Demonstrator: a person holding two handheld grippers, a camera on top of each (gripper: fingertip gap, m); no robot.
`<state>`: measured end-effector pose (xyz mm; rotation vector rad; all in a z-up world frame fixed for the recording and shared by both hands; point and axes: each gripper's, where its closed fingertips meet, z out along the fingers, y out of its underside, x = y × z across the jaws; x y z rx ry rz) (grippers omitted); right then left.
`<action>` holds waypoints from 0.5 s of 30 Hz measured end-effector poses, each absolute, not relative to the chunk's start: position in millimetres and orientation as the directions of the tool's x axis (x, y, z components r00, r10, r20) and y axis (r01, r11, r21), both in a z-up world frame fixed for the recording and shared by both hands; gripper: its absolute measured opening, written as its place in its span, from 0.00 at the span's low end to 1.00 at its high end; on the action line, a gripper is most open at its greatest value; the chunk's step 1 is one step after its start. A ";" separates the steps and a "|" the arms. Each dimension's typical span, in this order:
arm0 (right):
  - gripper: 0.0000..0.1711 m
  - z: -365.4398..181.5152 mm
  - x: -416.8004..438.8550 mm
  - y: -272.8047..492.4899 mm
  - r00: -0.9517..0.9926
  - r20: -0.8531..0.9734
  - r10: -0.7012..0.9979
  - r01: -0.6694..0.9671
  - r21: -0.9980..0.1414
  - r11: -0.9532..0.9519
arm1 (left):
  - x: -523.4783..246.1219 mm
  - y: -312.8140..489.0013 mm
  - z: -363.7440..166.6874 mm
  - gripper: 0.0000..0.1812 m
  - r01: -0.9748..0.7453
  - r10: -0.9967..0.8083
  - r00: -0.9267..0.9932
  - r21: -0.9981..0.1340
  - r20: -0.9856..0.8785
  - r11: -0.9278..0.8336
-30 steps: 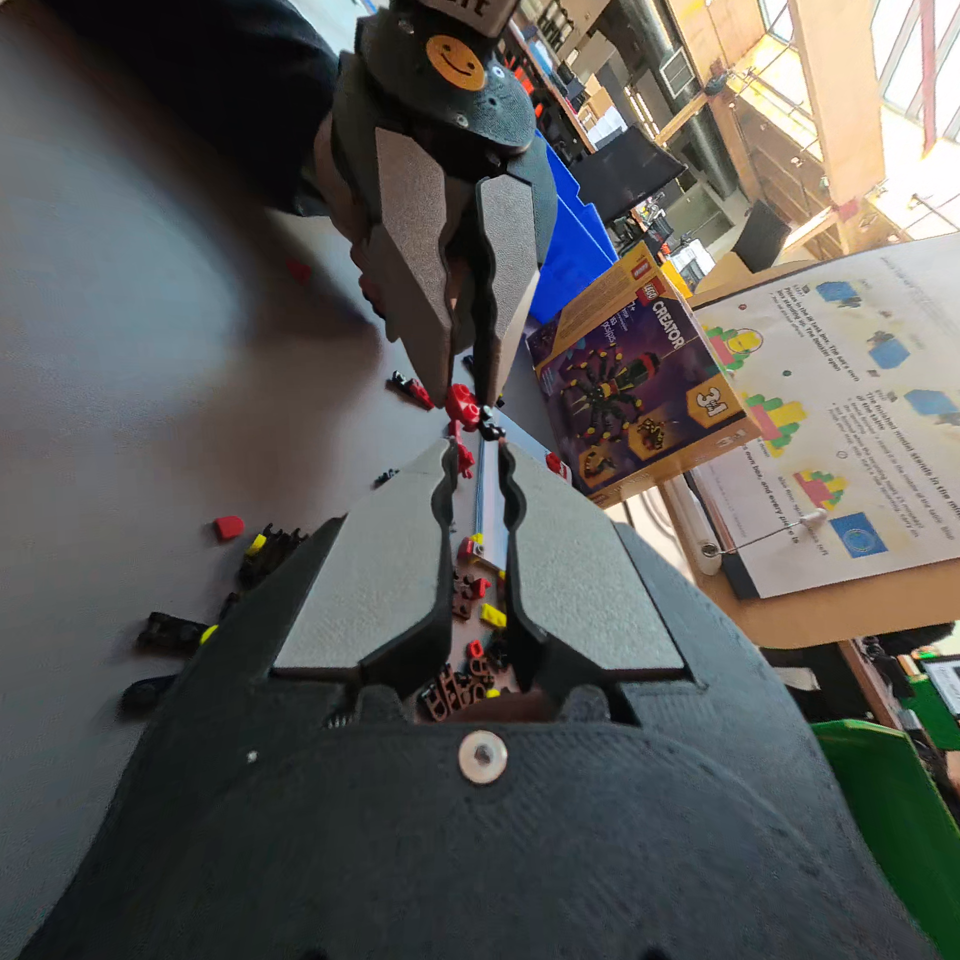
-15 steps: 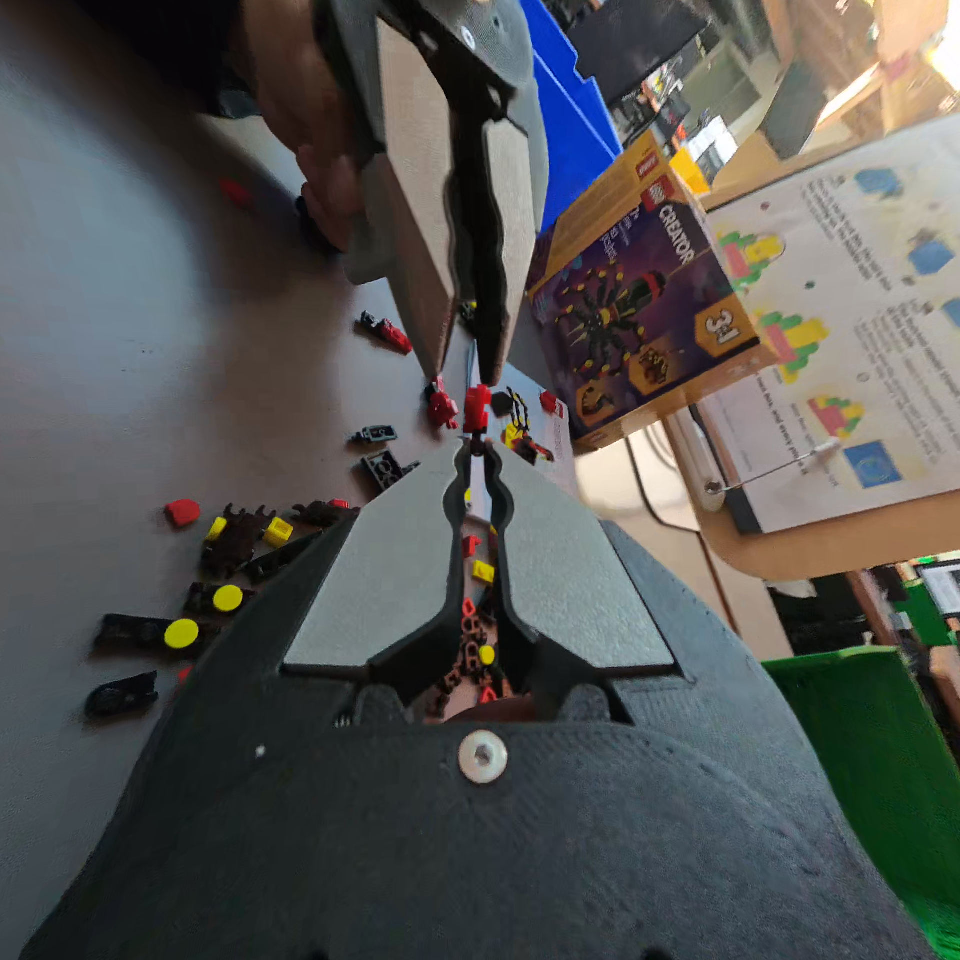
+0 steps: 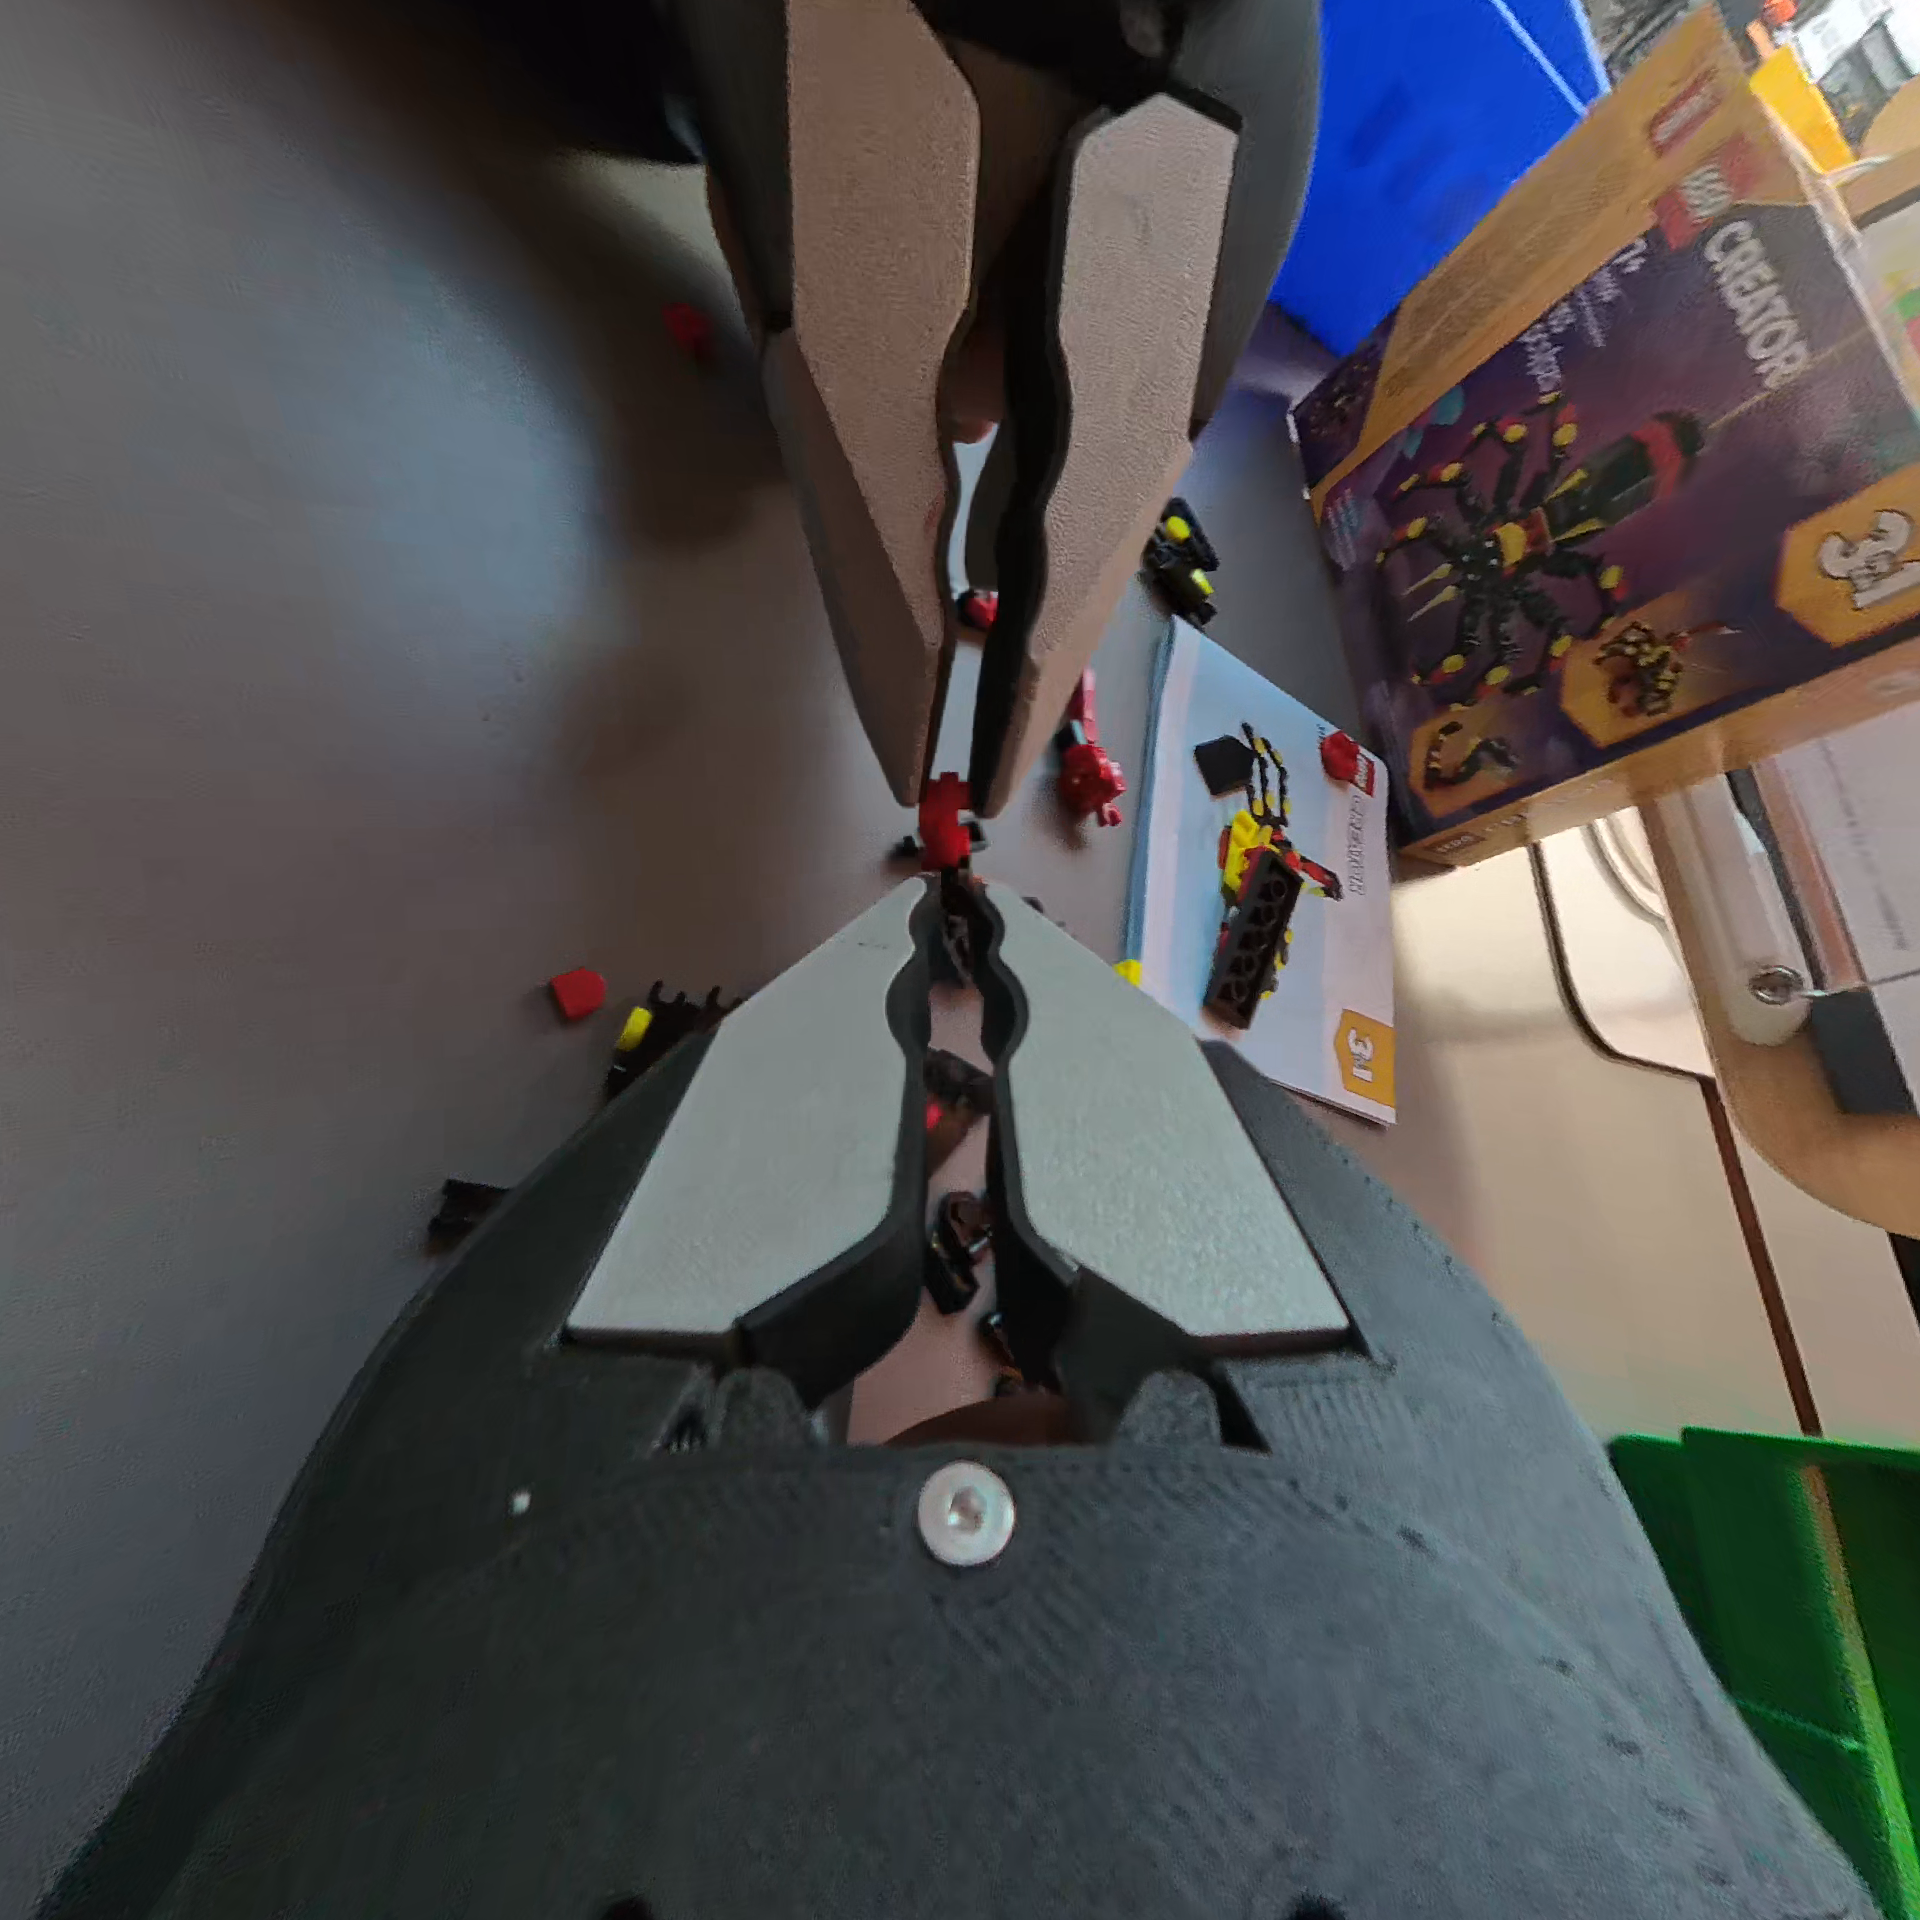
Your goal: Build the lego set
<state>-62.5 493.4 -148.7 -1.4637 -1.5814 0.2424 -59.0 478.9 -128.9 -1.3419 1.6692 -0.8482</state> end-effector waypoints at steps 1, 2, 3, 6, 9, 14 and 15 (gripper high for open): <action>0.01 -150.4 -64.1 490.9 0.137 0.483 0.865 0.679 -0.681 0.274 | -60.2 476.9 -129.8 0.03 -0.432 -0.979 -0.118 -0.878 -0.169 0.204; 0.01 -150.6 -65.2 489.8 0.133 0.482 0.866 0.679 -0.681 0.274 | -60.7 476.1 -129.0 0.03 -0.430 -0.980 -0.120 -0.882 -0.158 0.194; 0.01 -149.5 -65.9 489.6 0.136 0.479 0.867 0.677 -0.684 0.271 | -60.5 475.8 -128.4 0.03 -0.427 -0.982 -0.118 -0.885 -0.150 0.186; 0.01 -142.9 -66.9 488.3 0.150 0.462 0.874 0.656 -0.708 0.261 | -57.3 476.3 -134.8 0.07 -0.464 -0.977 -0.107 -0.860 -0.184 0.213; 0.01 -144.5 -66.1 486.7 0.144 0.451 0.881 0.660 -0.707 0.254 | -55.7 477.8 -134.7 0.03 -0.461 -0.951 -0.106 -0.833 -0.290 0.306; 0.01 -149.1 -60.1 491.8 0.167 0.418 0.893 0.680 -0.705 0.203 | -52.3 486.6 -130.1 0.09 -0.443 -0.956 -0.039 -0.852 -0.291 0.278; 0.01 -152.7 -58.7 493.1 0.168 0.414 0.894 0.691 -0.697 0.193 | -52.4 486.0 -128.8 0.09 -0.435 -0.957 -0.041 -0.857 -0.287 0.275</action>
